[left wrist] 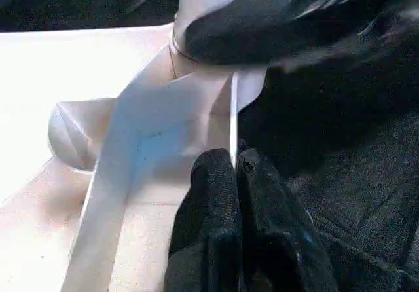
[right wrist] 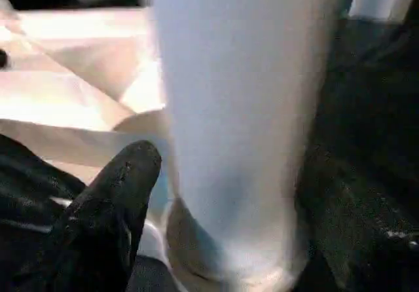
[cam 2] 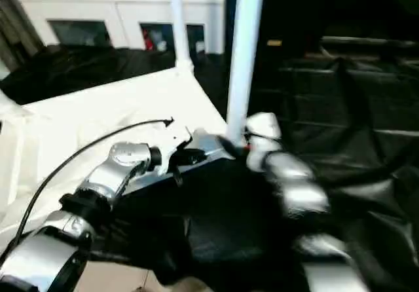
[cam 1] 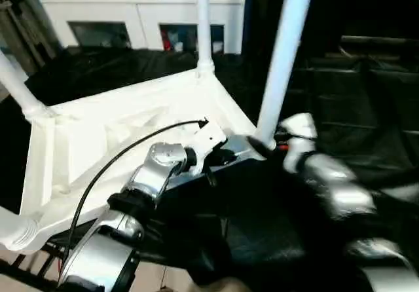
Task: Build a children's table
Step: Rotate leg to tighten, then rotate table base
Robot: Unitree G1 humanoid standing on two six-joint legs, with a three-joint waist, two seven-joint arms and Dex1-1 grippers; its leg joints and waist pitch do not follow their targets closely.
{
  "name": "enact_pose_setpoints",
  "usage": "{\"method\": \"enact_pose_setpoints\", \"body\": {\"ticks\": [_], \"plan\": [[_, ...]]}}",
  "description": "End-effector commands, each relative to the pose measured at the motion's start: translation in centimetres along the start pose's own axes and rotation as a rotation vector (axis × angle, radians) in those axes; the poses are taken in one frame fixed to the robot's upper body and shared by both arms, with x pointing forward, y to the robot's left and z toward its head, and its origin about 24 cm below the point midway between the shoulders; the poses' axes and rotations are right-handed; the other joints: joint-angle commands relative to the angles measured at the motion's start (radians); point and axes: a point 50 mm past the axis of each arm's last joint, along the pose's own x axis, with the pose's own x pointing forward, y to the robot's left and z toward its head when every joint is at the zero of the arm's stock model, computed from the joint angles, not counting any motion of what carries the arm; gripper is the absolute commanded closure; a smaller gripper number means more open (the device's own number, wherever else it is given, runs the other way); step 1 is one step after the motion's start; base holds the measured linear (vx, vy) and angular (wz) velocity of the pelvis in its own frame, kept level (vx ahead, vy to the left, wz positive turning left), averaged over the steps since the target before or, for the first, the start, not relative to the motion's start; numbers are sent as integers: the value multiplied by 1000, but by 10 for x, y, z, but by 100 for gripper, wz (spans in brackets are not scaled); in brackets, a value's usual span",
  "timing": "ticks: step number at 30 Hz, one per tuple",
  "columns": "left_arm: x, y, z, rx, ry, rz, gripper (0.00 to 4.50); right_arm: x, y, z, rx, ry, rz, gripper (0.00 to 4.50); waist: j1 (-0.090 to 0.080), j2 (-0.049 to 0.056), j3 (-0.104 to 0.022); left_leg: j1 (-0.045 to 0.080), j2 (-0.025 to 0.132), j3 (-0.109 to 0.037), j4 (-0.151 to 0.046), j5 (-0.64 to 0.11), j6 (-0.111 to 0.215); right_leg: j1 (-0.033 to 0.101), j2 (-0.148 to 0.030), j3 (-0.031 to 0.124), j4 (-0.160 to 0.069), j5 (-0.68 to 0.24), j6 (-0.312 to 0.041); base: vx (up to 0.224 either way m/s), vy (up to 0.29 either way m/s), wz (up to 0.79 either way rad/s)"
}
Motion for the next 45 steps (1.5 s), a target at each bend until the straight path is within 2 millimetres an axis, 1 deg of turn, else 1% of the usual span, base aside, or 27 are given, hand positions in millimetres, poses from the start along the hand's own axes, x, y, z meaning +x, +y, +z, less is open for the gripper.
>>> {"method": "enact_pose_setpoints", "body": {"ticks": [1, 2, 5, 9, 12, 15, 17, 18, 20, 22, 24, 25, 26, 27, 29, 30, 32, 34, 35, 37, 38, 40, 41, 42, 43, 44, 45], "plan": [[-4, -1, 0, 8, -29, -12, 450, -9, -6, 14, -12, -50, 23, 85, 6, -22, -77, 2, 10, 6, -46, -33, 177, 70, -36, 27, -39, 78, -283, 0, 0, 0], [-5, -2, 0, 12, -37, -25, 450, -17, -8, 15, -25, -48, 39, 85, 8, -24, -76, 1, 9, 8, -46, -36, 185, 69, -36, 26, -41, 59, -283, 0, 0, 0], [-6, -5, -1, 8, -50, -37, 450, -30, -12, 15, -37, -36, 61, 85, 12, -34, -73, -1, 11, 9, -47, -57, 175, 67, -38, 26, -46, -16, -271, 0, 0, 0], [-10, -6, 6, 30, -123, -17, 450, -47, -5, 12, -35, 24, 167, 85, 16, -32, -67, 1, 14, 8, -52, -99, 151, 62, -39, 28, -56, -122, -242, 0, 0, 0], [-16, -1, 14, 6, -189, 58, 450, -58, 10, 6, -37, 108, 298, 85, 19, -33, -68, -6, 13, 5, -51, -81, 157, 67, -36, 27, -53, -94, -227, 0, 0, 0], [-26, 3, 15, -17, -194, 88, 450, -63, 23, 2, -33, 147, 371, 85, 14, -30, -72, -9, 12, 4, -47, -68, 160, 62, -38, 25, -52, -90, -232, 0, 0, 0], [-38, 3, 18, -41, -206, 89, 406, -63, 34, 2, -18, 142, 413, 85, 14, -29, -71, -9, 15, 3, -49, -65, 159, 62, -38, 27, -50, -78, -235, 0, 0, 0], [-43, 2, 19, -52, -214, 83, 406, -61, 36, 3, -8, 130, 413, 85, 13, -26, -71, -10, 15, 2, -48, -56, 161, 62, -39, 27, -47, -65, -243, 0, 0, 0], [-50, 0, 21, -63, -222, 71, 389, -58, 40, 4, 9, 115, 417, 85, 12, -22, -69, -4, 16, 4, -51, -76, 153, 54, -36, 26, -53, -85, -256, 0, 0, 0], [-64, -6, 23, -88, -228, 27, 367, -49, 46, 4, 28, 97, 421, 85, 13, -22, -63, 0, 18, 5, -56, -116, 132, 52, -36, 26, -58, -152, -246, 0, 0, 0], [-73, -12, 24, -103, -223, -6, 357, -42, 51, 5, 43, 82, 427, 85, 10, -19, -60, -2, 18, 3, -63, -133, 106, 52, -35, 27, -56, -199, -232, 0, 0, 0], [-83, -18, 20, -111, -197, -28, 347, -34, 56, 5, 60, 70, 442, 85, 12, -20, -61, 5, 19, 4, -61, -141, 93, 48, -35, 29, -57, -213, -225, 0, 0, 0], [-88, -21, 19, -114, -180, -37, 333, -31, 58, 5, 68, 66, 451, 85, 10, -20, -62, 1, 18, 2, -64, -128, 89, 50, -35, 30, -52, -195, -226, 0, 0, 0], [-88, -21, 19, -114, -180, -37, 323, -31, 58, 5, 68, 66, 451, 85, 11, -17, -60, 6, 17, 5, -64, -146, 83, 44, -31, 30, -57, -208, -219, 0, 0, 0], [-111, -34, 8, -156, -97, -65, 311, -18, 70, 7, 100, 47, 492, 85, 9, -23, -61, 5, 17, 4, -65, -148, 72, 47, -31, 31, -52, -190, -218, 0, 0, 0], [-113, -35, 7, -160, -88, -67, 301, -17, 71, 7, 103, 44, 494, 85, 8, -17, -59, 3, 16, 2, -68, -138, 75, 46, -29, 31, -50, -184, -216, 0, 0, 0], [-129, -42, -3, -190, -25, -66, 278, -5, 76, 10, 125, 14, 482, 85, 7, -19, -58, 6, 15, 2, -69, -147, 65, 44, -30, 31, -49, -193, -218, 0, 0, 0], [-140, -49, -8, -217, 17, -56, 269, 6, 78, 12, 147, -15, 435, 85, 7, -16, -59, 10, 16, 2, -70, -161, 46, 42, -32, 33, -48, -207, -216, 0, 0, 0], [-149, -53, -11, -237, 46, -30, 259, 18, 77, 14, 183, -42, 368, 85, 4, -14, -55, 9, 14, 3, -73, -180, 38, 38, -28, 32, -50, -223, -215, 0, 0, 0], [-158, -55, -19, -247, 87, 23, 244, 31, 77, 15, 229, -62, 290, 85, 1, -15, -53, 10, 13, 2, -77, -217, 18, 38, -30, 33, -54, -258, -206, 0, 0, 0], [-160, -55, -20, -251, 102, 36, 231, 34, 77, 15, 239, -66, 273, 85, 0, -16, -49, 12, 11, 3, -80, -240, 7, 35, -28, 34, -58, -287, -197, 0, 0, 0], [-162, -55, -23, -253, 122, 58, 225, 38, 77, 14, 254, -69, 247, 85, 5, -12, -49, 20, 10, 3, -79, -263, -6, 30, -26, 36, -59, -299, -182, 0, 0, 0], [-168, -55, -29, -261, 163, 110, 200, 48, 75, 10, 295, -61, 152, 85, 7, -12, -49, 21, 10, 3, -81, -271, -13, 31, -25, 36, -59, -295, -176, 0, 0, 0], [-170, -55, -31, -265, 177, 134, 200, 51, 74, 9, 310, -59, 107, 85, 1, -13, -47, 13, 8, 0, -84, -274, -24, 35, -27, 37, -57, -299, -177, 0, 0, 0], [-170, -54, -32, -264, 181, 140, 191, 52, 73, 8, 315, -56, 90, 85, 1, -13, -48, 15, 7, -1, -84, -281, -29, 36, -27, 36, -57, -309, -172, 0, 0, 0], [-173, -53, -36, -262, 219, 183, 182, 59, 66, 1, 348, -34, -41, 85, 1, -9, -50, 20, 7, 0, -82, -286, -35, 31, -28, 38, -58, -303, -170, 0, 0, 0], [-174, -52, -39, -262, 238, 194, 182, 61, 62, 0, 365, -35, -91, 85, -2, -10, -50, 18, 5, -1, -83, -291, -40, 34, -28, 37, -57, -306, -173, 0, 0, 0]]}}
